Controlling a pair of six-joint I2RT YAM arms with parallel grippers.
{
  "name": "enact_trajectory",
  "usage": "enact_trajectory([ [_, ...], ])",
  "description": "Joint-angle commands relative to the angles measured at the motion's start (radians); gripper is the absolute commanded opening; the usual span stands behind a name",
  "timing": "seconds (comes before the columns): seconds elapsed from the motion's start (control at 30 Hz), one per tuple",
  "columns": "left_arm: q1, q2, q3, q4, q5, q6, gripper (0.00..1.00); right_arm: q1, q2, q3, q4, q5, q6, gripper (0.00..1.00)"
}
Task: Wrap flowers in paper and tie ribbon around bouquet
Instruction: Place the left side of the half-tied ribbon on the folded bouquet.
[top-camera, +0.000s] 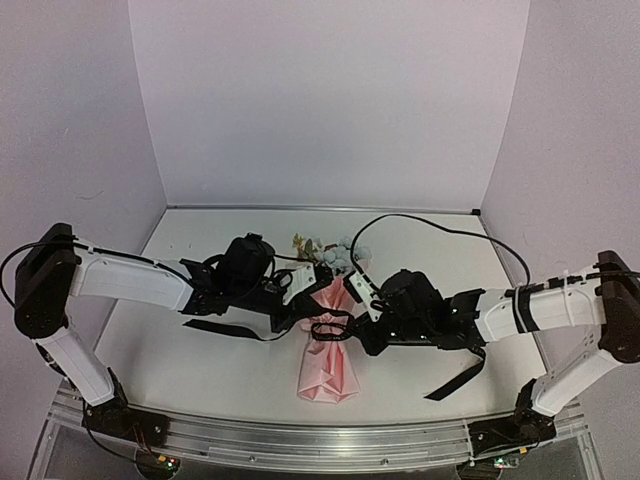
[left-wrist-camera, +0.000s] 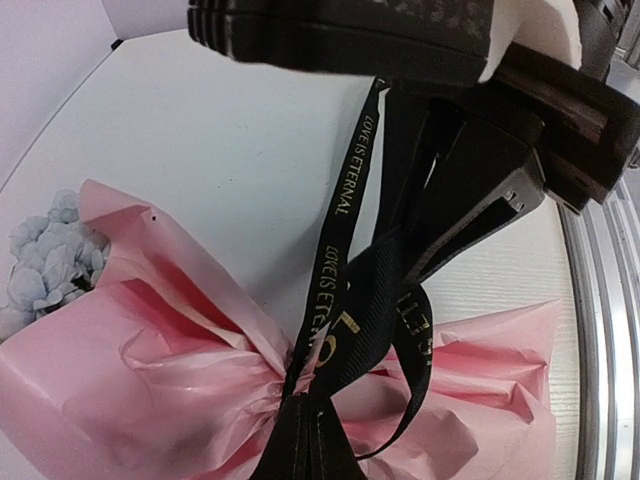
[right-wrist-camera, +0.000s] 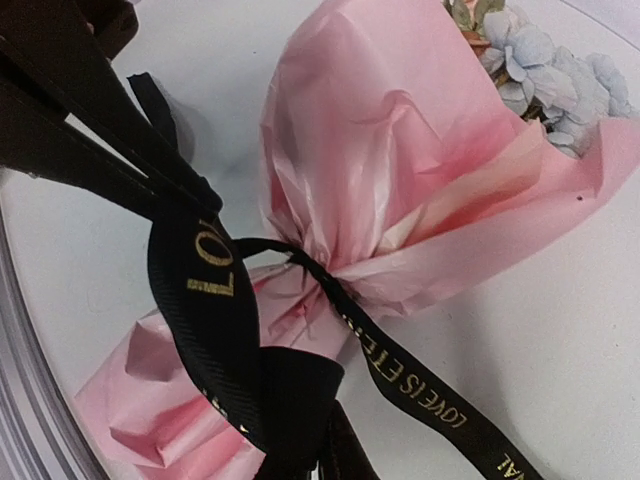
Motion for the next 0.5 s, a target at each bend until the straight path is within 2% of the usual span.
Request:
enact_trajectory([
  [0.0,-0.018,0.057,0.084,-0.001,0.045,0.072,0.00,0.005,-0.090,-0.041,-0.024,0.055,0.016,0.04],
  [0.27,-0.056,0.122,0.143,-0.089,0.052,0.165,0.00,0.005,-0.170,-0.083,-0.174,0.048,0.043,0.06],
  [0.37,-0.071,0.142,0.168,-0.117,0.046,0.199,0.00,0.005,-0.191,-0.089,-0.222,0.047,0.062,0.11],
  [0.47,-0.084,0.163,0.188,-0.153,0.039,0.224,0.00,0.005,-0.223,-0.104,-0.265,0.053,0.085,0.22],
])
